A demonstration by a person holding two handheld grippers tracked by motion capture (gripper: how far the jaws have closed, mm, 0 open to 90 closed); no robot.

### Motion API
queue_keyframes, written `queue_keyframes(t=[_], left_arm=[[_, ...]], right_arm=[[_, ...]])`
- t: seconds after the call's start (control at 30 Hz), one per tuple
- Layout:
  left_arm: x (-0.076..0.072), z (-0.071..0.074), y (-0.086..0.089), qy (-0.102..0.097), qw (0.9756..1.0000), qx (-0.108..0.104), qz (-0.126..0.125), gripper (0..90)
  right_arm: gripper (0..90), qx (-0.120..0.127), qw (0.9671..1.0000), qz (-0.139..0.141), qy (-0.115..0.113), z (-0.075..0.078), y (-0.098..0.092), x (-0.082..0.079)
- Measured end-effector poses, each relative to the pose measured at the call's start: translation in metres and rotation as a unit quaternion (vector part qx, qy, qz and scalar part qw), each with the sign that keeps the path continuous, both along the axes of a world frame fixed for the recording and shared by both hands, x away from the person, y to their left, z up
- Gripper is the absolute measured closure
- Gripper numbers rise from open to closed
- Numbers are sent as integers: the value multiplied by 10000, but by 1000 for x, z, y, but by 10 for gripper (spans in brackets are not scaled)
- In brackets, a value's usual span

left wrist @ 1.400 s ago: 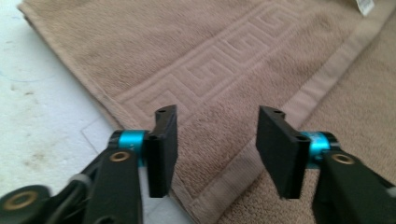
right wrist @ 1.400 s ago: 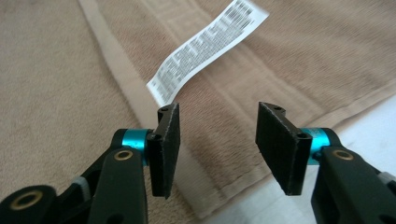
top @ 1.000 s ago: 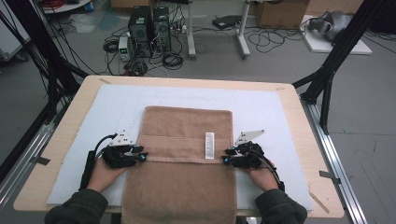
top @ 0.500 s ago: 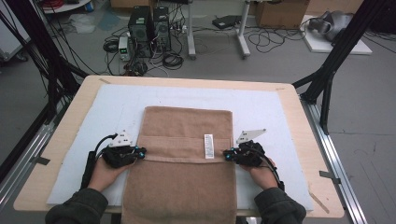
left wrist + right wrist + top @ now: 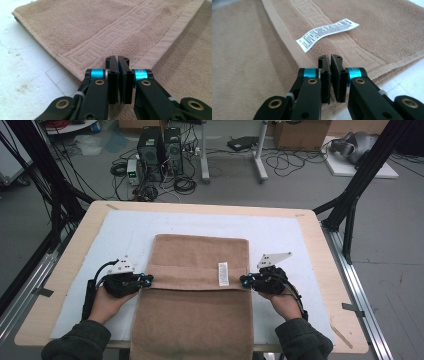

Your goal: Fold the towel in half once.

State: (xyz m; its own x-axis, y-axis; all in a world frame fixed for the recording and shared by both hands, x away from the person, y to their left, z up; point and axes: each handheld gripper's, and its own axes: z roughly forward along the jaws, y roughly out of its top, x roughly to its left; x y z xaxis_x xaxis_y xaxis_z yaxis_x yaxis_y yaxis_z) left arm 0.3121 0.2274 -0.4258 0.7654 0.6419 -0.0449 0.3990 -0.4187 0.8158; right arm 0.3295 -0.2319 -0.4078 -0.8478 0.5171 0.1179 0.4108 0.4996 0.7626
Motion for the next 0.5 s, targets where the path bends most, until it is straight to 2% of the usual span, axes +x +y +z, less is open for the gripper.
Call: queue_keyframes(t=[0.17,0.27,0.5], left_arm=[[-6,4,2,-27,10000,-82,-17,868],[-10,5,1,-93,9999,16,-59,867],[-22,8,3,-111,9998,-148,-76,868]], right_arm=[[863,58,10000,44,-2,2,0,-5],[863,117,9999,58,-8,3,-3,-9],[863,203,9997,102,-23,4,-5,-20]])
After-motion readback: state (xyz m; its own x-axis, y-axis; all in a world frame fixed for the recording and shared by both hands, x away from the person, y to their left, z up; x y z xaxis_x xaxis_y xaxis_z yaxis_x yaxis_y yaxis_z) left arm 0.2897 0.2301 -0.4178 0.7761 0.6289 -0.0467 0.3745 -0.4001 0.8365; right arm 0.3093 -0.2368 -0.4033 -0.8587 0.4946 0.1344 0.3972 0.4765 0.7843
